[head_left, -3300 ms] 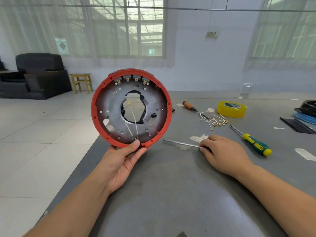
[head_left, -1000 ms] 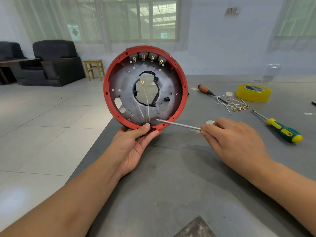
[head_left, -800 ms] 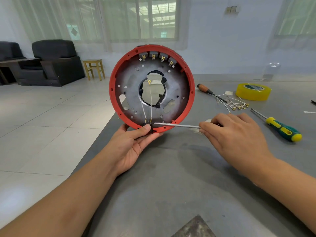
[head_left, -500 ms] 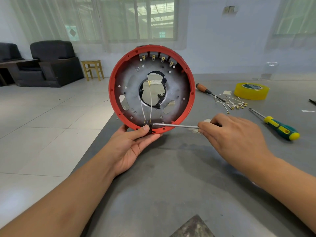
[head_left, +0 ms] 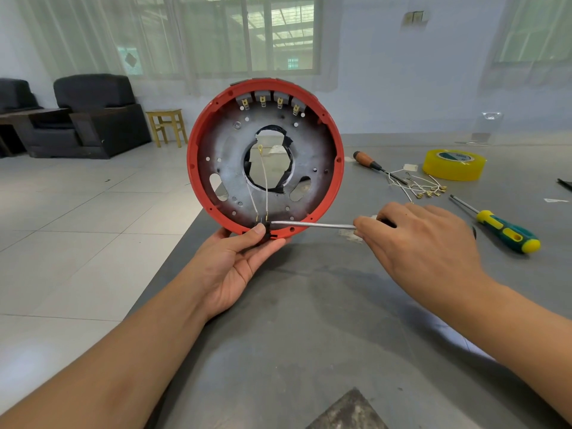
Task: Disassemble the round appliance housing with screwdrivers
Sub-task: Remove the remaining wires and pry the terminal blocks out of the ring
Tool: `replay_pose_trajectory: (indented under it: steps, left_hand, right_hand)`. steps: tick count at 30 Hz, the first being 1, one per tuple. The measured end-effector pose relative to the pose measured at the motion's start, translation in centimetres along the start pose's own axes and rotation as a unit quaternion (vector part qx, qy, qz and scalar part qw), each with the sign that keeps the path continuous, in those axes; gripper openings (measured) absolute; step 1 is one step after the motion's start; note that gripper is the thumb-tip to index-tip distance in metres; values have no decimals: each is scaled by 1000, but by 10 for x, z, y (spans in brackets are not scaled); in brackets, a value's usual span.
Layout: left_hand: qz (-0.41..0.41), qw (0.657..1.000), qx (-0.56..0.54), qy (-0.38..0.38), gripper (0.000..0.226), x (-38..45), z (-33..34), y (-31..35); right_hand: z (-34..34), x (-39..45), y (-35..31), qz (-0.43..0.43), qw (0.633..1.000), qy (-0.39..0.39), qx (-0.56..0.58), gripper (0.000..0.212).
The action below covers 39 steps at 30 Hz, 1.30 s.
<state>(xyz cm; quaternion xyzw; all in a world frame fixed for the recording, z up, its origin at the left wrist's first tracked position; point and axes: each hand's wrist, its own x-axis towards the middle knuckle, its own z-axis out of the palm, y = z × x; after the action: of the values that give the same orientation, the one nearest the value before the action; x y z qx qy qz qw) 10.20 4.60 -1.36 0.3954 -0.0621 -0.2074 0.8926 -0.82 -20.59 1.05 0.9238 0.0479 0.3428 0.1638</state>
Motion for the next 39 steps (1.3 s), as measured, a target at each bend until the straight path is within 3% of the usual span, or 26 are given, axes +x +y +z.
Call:
replay_pose_trajectory:
  steps: [17,26,31,39]
  left_hand:
    - [-1,1000,-4,5,67,-2,3,-1]
    - [4,1000,-27,11,50,-2,4,-1]
    - [14,999,-34,23,64,-3,5,-1]
    - [18,998,-48,26,62,-2,7,-5]
  right_hand:
    - [-6,-1,-5,9,1000,-18,-9,20]
    - [-6,-3,-16,33,999,-38,-15,22]
    - [-6,-4,-21,34,998,-47,0,25]
    - [-3,-7,-30,56,997,-49,23,21]
